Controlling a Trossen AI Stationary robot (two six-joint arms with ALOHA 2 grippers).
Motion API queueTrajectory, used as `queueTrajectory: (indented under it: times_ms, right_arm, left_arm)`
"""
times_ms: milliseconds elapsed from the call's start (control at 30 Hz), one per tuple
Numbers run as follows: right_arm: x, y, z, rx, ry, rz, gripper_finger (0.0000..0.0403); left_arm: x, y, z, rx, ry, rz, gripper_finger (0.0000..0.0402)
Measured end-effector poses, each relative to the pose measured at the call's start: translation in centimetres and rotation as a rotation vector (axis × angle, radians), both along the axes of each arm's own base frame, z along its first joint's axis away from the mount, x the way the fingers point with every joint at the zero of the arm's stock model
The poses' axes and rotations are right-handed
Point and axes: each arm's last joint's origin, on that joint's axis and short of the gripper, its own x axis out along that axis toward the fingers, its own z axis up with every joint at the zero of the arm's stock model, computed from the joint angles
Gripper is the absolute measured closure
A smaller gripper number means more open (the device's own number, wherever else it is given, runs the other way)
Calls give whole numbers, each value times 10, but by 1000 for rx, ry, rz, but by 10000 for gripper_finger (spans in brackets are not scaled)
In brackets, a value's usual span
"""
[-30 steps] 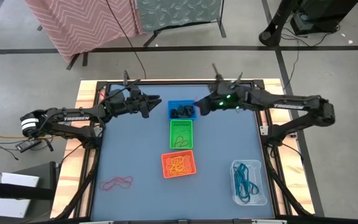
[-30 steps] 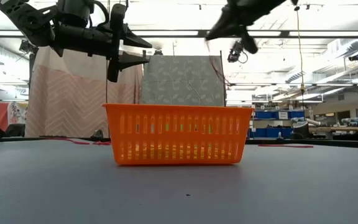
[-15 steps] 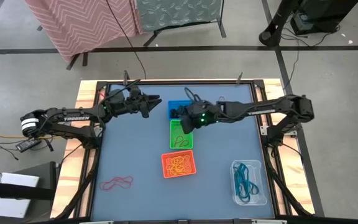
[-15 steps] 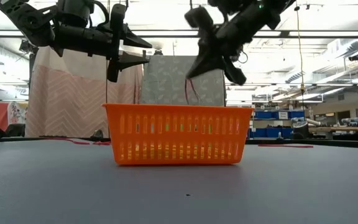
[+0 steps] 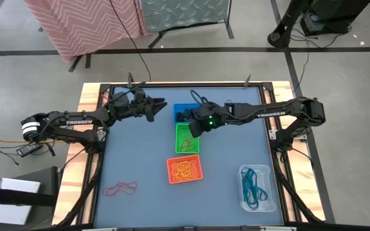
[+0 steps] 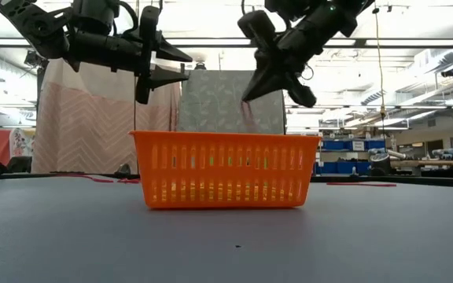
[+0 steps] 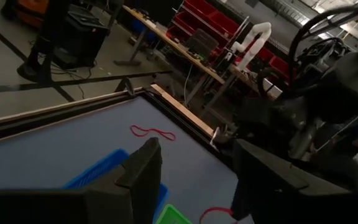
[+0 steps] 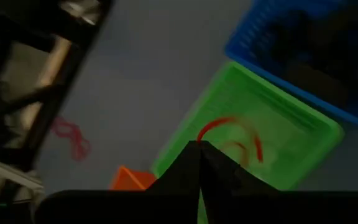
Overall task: Sort rubber bands into baskets
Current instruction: Put the red rubber band into the green bin
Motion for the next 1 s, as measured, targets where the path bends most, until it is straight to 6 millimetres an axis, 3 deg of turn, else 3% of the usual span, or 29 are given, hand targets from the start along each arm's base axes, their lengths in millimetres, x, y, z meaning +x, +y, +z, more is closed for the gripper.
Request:
queueTrajectory:
  times_ms: [200,367,533,667,767,1000]
  right_arm:
    - [10,5,-2,10,-69,37,333]
    - [9,5,-10,-27,-9,87,253]
    - [-1,-11,7,-163,4,121,167]
    - [-30,-45,15,-230,296,-73,128]
    - [-58,-72,2,-187,526,-199,123]
    - [-121,-133,-35,-33,718,-436,134]
  left_arm:
    - [0,0,0,11,5,1,200]
    - [0,0,-1,6,8,1,200]
    - [0,0,-2,-3,24,1,200]
    - [0,0,-5,-14,46,0,200]
    - [0,0,-7,-24,63,0,200]
    - [0,-1,-8,-80,56,2,200]
